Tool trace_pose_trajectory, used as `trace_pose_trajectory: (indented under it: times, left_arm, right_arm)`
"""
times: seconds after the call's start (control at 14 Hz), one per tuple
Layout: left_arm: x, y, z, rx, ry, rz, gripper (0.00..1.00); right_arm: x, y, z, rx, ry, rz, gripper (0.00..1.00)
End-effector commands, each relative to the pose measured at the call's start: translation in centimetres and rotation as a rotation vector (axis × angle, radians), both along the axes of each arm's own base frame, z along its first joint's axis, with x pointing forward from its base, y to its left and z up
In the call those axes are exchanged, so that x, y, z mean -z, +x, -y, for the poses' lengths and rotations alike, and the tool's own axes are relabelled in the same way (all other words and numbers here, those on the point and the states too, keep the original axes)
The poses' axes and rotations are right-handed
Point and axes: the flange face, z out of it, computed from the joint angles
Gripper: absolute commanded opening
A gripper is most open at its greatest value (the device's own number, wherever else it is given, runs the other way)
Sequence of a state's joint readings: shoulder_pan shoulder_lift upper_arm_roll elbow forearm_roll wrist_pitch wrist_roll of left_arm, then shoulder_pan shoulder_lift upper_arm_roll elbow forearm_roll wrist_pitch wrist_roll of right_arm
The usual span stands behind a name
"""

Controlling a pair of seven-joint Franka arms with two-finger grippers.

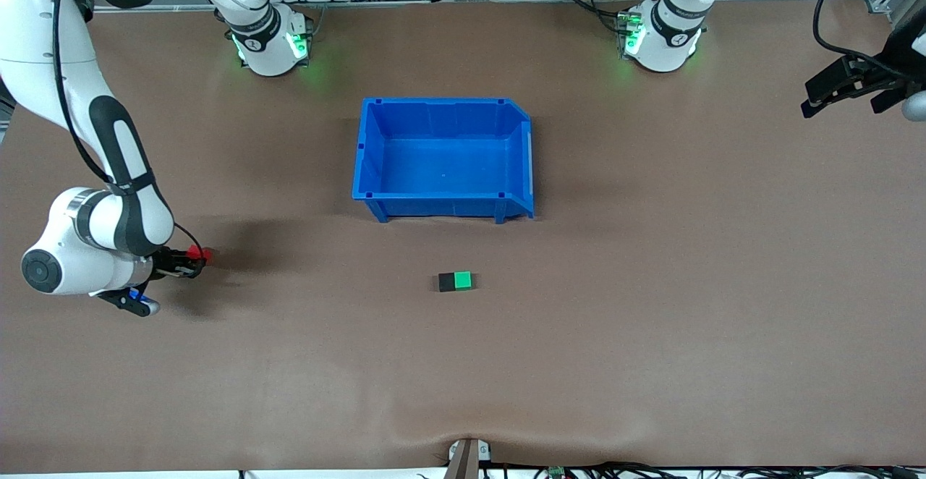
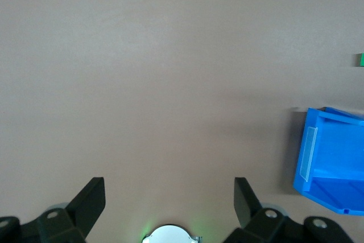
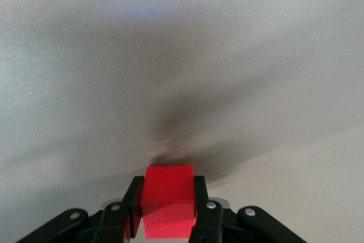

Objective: Attach green and red cubes to black cube
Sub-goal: 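Carry the red cube with the right gripper toward the black cube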

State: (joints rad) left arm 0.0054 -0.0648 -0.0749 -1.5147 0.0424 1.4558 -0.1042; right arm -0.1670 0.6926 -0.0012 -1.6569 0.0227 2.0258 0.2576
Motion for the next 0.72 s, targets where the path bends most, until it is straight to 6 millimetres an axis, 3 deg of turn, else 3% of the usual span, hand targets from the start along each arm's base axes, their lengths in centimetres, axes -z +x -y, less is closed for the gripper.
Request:
trace_pose_trajectory:
  times: [0.0, 0.64]
  left_arm:
    - [-0.1, -0.4, -0.2, 0.02, 0.008, 0.006, 1.0]
    - [-0.6, -0.5, -0.5, 0.013, 0.007, 0.018, 1.0]
  right_arm:
    - [-1.1, 0.4, -2.0, 0.056, 0.015, -0.017, 0.0]
    - [-2.1, 0.8, -4.0, 0.209, 0.028, -0.038, 0.0]
